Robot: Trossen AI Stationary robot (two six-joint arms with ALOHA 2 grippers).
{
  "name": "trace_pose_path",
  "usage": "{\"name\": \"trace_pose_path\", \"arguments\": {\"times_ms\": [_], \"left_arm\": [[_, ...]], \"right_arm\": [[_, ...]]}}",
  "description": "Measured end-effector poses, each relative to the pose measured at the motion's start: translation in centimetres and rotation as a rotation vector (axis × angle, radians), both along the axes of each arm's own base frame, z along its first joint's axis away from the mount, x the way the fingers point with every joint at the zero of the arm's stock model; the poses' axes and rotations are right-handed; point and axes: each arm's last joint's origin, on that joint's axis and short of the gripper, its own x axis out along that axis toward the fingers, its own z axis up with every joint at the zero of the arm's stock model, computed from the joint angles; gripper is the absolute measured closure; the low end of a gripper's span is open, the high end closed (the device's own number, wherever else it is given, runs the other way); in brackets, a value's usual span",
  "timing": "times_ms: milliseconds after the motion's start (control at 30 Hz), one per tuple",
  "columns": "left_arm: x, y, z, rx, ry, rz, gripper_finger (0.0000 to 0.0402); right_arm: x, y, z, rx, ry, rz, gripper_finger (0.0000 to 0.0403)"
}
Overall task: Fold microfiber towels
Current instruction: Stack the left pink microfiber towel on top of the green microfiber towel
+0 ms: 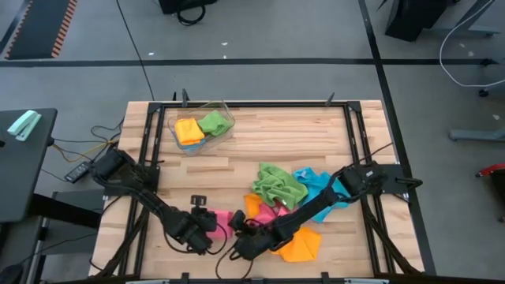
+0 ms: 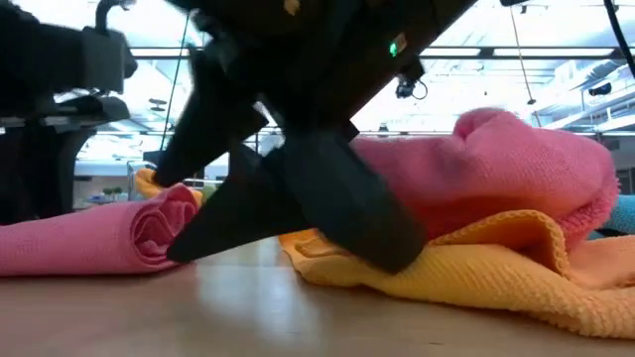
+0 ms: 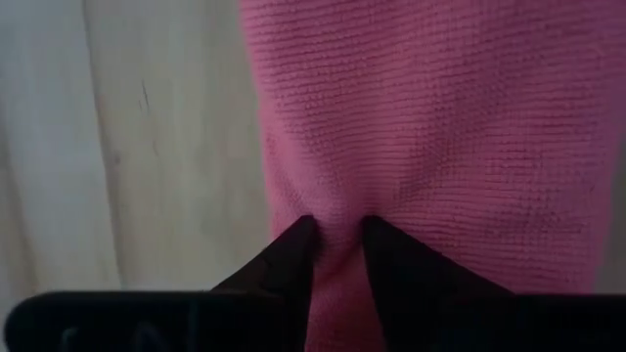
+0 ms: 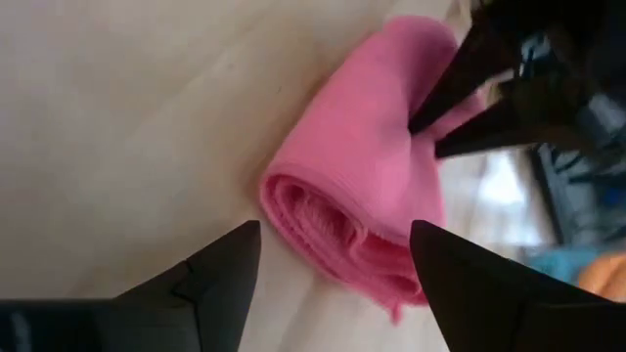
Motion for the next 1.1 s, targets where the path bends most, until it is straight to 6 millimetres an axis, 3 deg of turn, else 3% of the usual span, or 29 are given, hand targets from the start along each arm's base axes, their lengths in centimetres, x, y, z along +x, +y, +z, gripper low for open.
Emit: {"name": "trace_pose_path", "arguments": {"times_ms": [300, 533, 867, 967, 1100], "left_arm": [[-1.2, 0.0, -1.2, -0.018, -0.074, -0.011, 0.0321], [-1.1, -0.1, -1.2, -0.021, -0.076, -0.006, 0.0332], [-1.1, -0.1, -1.3, -0.024, -0.079, 0.001, 0.0329], [-1.1, -0.1, -1.3, -0.024, -0.080, 0.002, 0.0333], [-1.1, -0.1, -1.3, -0.029, -0.085, 0.017, 0.0339]], "right_arm": [[0.5, -0.2, -0.4, -0.361, 0.090, 0.232, 0.0128], [1.9, -2.2, -0.3, -0.357, 0.111, 0.337, 0.0128], [2.7, -2.1, -2.2, -0.403, 0.093, 0.456, 0.0132], [2.7, -2.2, -2.2, -0.381, 0.093, 0.455, 0.0153], [2.7, -2.2, -2.4, -0.352, 0.095, 0.459, 0.0209]]}}
